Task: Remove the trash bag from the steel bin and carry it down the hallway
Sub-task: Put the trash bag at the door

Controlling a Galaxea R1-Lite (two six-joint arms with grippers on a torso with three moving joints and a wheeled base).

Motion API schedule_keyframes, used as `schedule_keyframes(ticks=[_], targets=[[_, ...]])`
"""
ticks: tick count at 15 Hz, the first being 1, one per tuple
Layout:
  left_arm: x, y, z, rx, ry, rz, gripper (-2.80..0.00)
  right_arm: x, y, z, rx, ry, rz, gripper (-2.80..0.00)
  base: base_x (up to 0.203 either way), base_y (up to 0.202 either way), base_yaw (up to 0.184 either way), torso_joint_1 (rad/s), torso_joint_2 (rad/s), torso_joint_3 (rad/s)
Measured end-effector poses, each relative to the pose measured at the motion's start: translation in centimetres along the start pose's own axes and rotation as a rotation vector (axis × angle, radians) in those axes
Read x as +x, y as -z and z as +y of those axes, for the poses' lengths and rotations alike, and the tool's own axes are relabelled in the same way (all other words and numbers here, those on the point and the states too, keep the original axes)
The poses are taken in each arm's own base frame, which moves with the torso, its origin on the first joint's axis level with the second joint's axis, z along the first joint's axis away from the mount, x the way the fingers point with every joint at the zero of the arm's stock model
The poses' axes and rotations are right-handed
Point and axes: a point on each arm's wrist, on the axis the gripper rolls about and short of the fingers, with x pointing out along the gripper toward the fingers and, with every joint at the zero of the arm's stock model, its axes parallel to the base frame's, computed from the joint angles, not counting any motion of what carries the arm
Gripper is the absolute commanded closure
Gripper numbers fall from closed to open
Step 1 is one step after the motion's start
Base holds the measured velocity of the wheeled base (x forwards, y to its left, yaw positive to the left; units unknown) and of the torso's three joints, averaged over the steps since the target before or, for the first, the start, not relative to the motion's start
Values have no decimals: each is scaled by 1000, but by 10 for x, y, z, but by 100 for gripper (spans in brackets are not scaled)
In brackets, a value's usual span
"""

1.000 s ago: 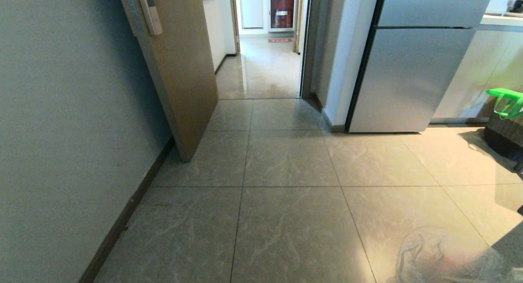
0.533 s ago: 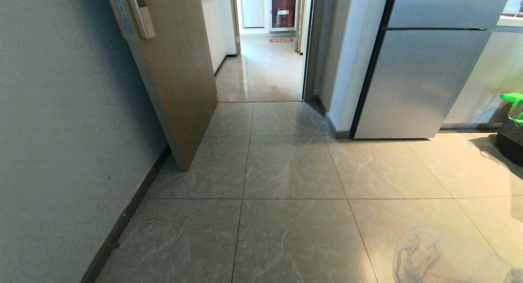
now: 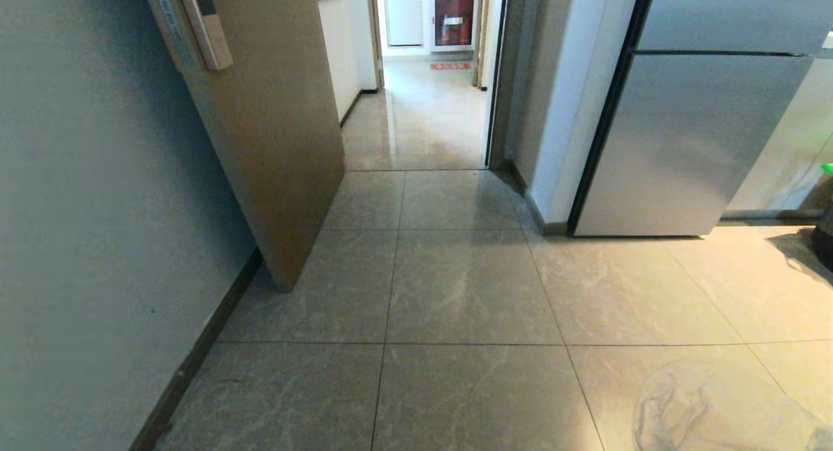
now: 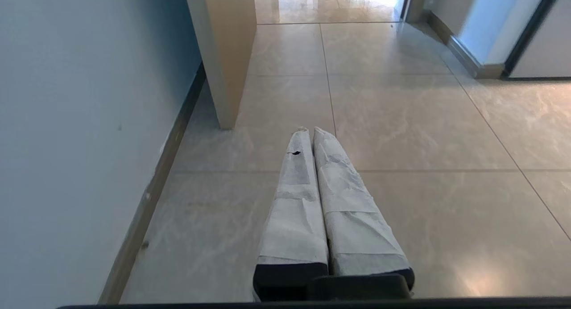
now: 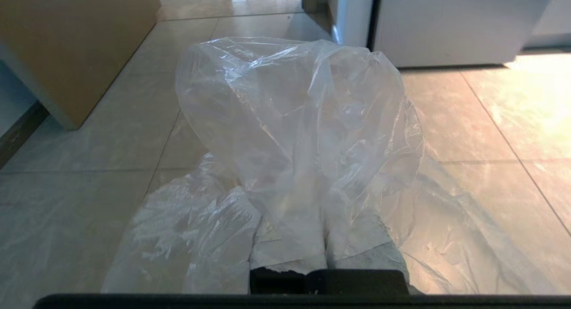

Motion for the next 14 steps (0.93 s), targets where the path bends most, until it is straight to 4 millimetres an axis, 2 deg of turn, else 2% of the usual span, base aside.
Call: schedule_keyframes(ticks=[14], targets=[[0, 0, 0, 0, -1, 0, 0, 0, 0, 0, 0, -1, 0, 0, 192, 0, 1, 2, 3, 3]])
